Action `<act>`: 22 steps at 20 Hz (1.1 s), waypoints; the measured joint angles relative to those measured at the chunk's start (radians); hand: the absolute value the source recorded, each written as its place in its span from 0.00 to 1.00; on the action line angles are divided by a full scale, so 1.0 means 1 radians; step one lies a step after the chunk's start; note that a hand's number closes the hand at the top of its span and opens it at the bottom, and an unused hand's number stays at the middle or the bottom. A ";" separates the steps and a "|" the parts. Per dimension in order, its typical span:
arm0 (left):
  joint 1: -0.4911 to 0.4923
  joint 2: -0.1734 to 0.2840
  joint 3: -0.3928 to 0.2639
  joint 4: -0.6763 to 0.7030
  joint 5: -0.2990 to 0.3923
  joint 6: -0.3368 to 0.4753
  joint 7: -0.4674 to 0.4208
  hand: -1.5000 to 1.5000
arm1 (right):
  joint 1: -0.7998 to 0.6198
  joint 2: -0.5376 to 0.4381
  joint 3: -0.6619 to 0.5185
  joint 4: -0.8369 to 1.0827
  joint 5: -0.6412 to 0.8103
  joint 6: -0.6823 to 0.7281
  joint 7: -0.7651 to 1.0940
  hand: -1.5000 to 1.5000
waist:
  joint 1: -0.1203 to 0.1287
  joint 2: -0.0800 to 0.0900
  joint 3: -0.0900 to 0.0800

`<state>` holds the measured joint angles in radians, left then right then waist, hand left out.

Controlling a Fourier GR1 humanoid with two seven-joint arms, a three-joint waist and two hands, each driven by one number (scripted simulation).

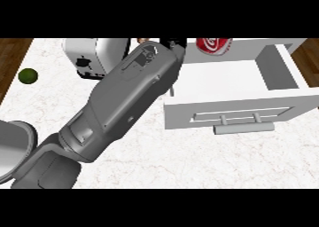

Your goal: Pick up the can, place it into the drawer and close the drawer

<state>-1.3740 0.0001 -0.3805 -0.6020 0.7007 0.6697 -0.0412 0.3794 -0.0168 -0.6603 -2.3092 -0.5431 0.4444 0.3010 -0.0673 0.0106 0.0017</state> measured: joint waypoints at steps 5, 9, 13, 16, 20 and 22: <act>-0.004 0.000 -0.069 0.040 0.073 0.015 -0.022 1.00 | -0.033 -0.010 0.011 0.007 0.012 -0.018 0.018 0.00 | -0.006 0.003 0.000; -0.033 0.000 -0.116 0.074 0.107 0.044 -0.021 0.00 | -0.022 -0.009 0.005 0.007 0.004 -0.002 0.014 0.00 | -0.014 0.003 0.000; -0.034 0.000 -0.155 0.107 0.138 0.067 -0.037 0.00 | -0.027 -0.017 0.002 0.007 -0.003 0.001 0.020 0.00 | -0.021 0.006 0.000; -0.029 0.000 -0.173 0.128 0.159 0.074 -0.056 0.00 | -0.032 -0.022 -0.003 0.009 -0.006 0.000 0.024 0.00 | -0.021 0.007 0.000; -0.023 0.000 -0.194 0.140 0.194 0.095 -0.084 0.00 | -0.050 -0.026 0.003 0.017 0.011 -0.001 0.023 0.00 | -0.025 0.010 0.000; -0.019 0.000 -0.203 0.146 0.210 0.101 -0.097 0.00 | -0.053 -0.021 0.009 0.008 0.015 -0.008 0.029 0.00 | -0.026 0.010 0.000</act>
<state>-1.3934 0.0000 -0.5839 -0.4562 0.9107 0.7703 -0.1380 0.3262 -0.0377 -0.6516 -2.3012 -0.5278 0.4368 0.3298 -0.0936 0.0206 0.0020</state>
